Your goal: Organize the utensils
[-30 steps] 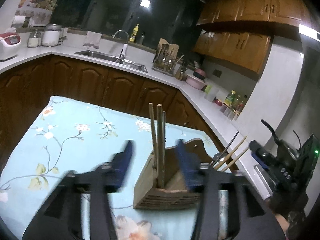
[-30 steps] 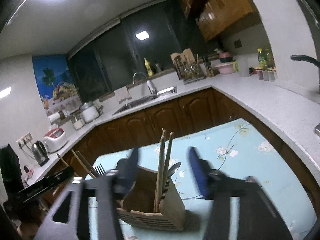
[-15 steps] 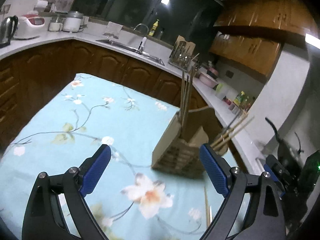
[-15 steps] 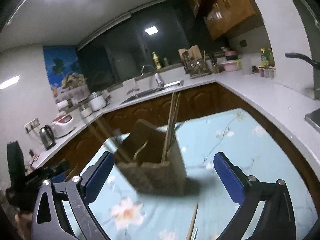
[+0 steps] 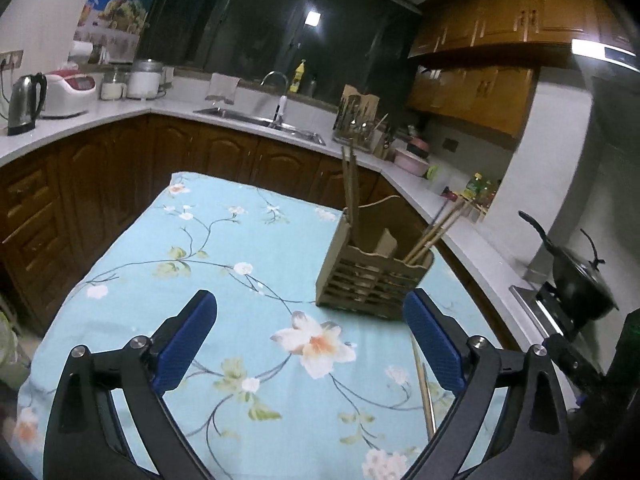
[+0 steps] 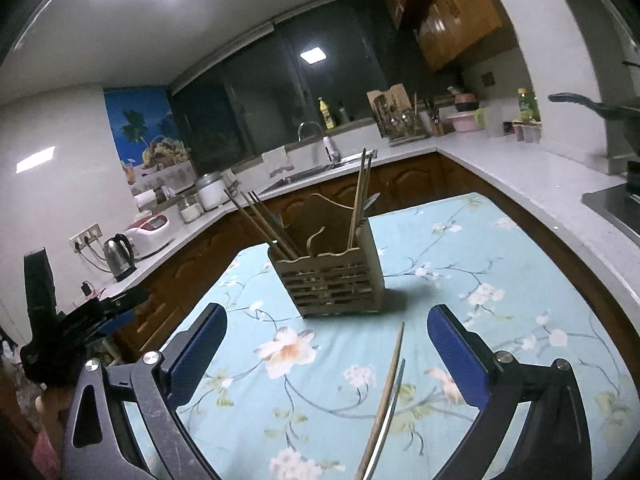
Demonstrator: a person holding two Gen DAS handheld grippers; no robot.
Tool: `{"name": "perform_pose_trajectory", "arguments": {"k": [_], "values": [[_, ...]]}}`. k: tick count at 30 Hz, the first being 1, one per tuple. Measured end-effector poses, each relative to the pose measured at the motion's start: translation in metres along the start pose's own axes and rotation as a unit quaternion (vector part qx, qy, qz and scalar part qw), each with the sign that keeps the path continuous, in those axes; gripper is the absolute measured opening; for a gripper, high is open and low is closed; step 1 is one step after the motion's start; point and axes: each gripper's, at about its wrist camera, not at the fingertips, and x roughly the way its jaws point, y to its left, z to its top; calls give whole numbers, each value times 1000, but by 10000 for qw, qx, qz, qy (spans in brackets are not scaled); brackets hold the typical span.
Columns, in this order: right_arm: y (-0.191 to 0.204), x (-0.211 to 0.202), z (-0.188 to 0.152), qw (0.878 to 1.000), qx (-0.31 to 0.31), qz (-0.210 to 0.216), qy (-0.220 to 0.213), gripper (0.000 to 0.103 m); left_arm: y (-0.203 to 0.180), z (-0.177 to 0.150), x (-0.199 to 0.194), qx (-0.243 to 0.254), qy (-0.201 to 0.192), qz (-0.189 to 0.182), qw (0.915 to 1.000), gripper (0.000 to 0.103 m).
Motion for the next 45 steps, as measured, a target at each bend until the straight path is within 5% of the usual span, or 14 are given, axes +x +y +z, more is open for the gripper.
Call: {"name": "perform_pose_trajectory", "arguments": {"k": [6,14,19,25,30,38,45], "values": [[10,-40,-15,9986,-168,-171,-471,102,-12,-14,-32,250,-272,-55,9993,102],[49,-105,31,9877,-572,-152,-1448,103,-28,7,-80,518,-722,-179,9959,103],[58,-103,14,9841,-678,-220,-1626,103,-26,-12,-78,642,-784,100,9948,103],[35,-59,-43,9775,-490,-1426,-1473,103,-18,-48,-55,701,-568,502,9947,103],[17,-40,-52,9687,-422,-2150,-1167,103,-16,-59,-45,733,-508,575,9944,103],[25,-48,-32,9633,-796,-2064,-1518,103,-23,-58,-38,853,-622,612,9925,103],[23,-27,-59,9748,-889,-1687,-1157,103,-22,-75,-30,1027,-653,872,9887,103]]}}
